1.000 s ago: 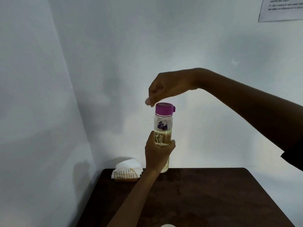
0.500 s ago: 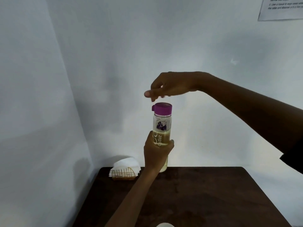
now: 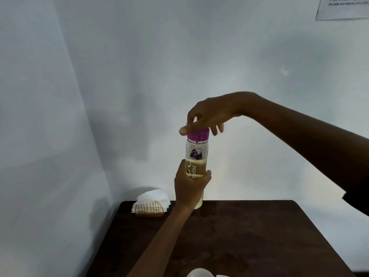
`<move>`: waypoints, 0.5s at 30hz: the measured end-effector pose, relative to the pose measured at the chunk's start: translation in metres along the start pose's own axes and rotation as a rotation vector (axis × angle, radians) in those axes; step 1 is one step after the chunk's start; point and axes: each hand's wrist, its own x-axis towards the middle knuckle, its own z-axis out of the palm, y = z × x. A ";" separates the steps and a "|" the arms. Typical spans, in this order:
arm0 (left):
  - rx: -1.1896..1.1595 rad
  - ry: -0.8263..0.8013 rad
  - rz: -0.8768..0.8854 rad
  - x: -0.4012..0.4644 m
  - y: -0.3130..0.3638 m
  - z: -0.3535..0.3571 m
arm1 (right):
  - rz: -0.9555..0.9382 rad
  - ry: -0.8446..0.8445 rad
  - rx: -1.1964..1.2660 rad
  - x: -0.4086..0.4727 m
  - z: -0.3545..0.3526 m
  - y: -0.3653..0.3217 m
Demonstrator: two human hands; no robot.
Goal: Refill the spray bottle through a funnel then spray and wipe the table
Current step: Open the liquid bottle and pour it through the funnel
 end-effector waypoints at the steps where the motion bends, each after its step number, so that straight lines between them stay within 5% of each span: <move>1: 0.008 -0.002 -0.001 -0.001 -0.001 0.001 | -0.007 0.009 -0.035 0.004 0.003 0.002; 7: 0.009 -0.013 -0.045 -0.007 -0.007 0.004 | -0.158 -0.060 0.061 -0.007 0.003 -0.001; 15: -0.001 -0.049 -0.053 -0.008 -0.005 0.005 | -0.029 0.000 -0.014 0.002 0.016 0.008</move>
